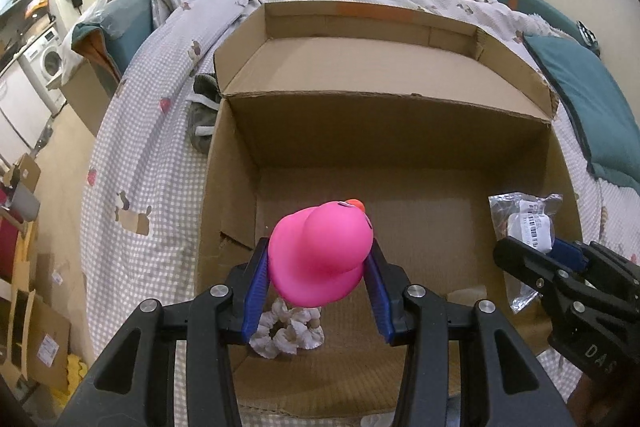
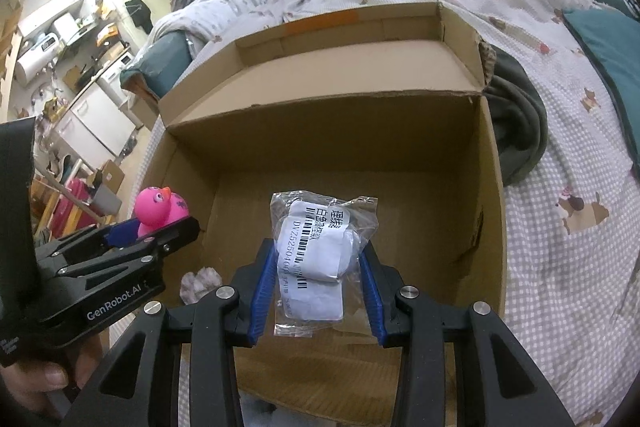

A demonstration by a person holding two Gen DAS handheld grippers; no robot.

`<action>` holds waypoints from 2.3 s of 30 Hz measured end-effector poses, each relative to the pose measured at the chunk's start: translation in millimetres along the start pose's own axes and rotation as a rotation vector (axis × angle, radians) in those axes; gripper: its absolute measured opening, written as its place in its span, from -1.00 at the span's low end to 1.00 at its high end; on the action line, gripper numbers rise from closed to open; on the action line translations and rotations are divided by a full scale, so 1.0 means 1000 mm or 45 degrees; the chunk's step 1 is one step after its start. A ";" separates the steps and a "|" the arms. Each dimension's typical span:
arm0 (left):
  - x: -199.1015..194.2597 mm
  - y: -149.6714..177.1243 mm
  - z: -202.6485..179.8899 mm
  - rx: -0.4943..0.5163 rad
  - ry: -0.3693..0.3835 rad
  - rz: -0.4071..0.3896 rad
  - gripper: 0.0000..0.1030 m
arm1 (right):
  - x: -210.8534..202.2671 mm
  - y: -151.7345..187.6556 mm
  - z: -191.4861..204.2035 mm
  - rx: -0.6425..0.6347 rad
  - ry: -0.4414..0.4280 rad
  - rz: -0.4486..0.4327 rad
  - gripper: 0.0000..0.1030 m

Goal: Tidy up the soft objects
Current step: 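Carry the duck in the left tool and the bag in the right tool over the box, then open both tools to drop the duck and the bag into the box, then move both tools toward the light-blue plush and white socks beside the box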

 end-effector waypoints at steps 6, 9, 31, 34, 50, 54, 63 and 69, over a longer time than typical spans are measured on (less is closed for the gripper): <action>-0.002 0.000 -0.001 0.040 -0.023 -0.015 -0.20 | 0.002 0.001 -0.007 0.021 0.021 0.017 -0.18; 0.000 0.002 0.002 0.044 -0.031 -0.007 -0.20 | 0.001 0.000 -0.008 0.034 0.023 0.006 -0.18; -0.004 0.005 0.004 0.068 -0.071 -0.026 0.26 | -0.009 -0.005 -0.008 0.063 -0.027 -0.048 0.23; -0.005 0.005 0.004 0.068 -0.074 -0.024 0.26 | -0.011 -0.008 -0.012 0.099 -0.033 -0.069 0.47; -0.010 0.001 0.015 0.024 -0.112 -0.046 0.26 | -0.013 -0.010 -0.009 0.098 -0.026 -0.071 0.48; -0.014 0.001 0.014 0.026 -0.104 -0.061 0.26 | -0.015 -0.010 -0.010 0.095 -0.023 -0.077 0.48; -0.030 0.003 0.014 0.032 -0.092 -0.093 0.26 | -0.024 -0.008 -0.017 0.119 0.000 -0.093 0.48; -0.043 0.007 0.020 0.008 -0.091 -0.105 0.26 | -0.035 -0.002 -0.020 0.135 0.020 -0.086 0.48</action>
Point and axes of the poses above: each gripper's, at about its wrist camera, not at the fingertips, and x roughly the way its jaws point, z to its left, y to its underside, the point moved 8 cm from there along x, roughly the way its jaws point, and after that the axes turned 3 degrees about -z, right-handed, at the moved point
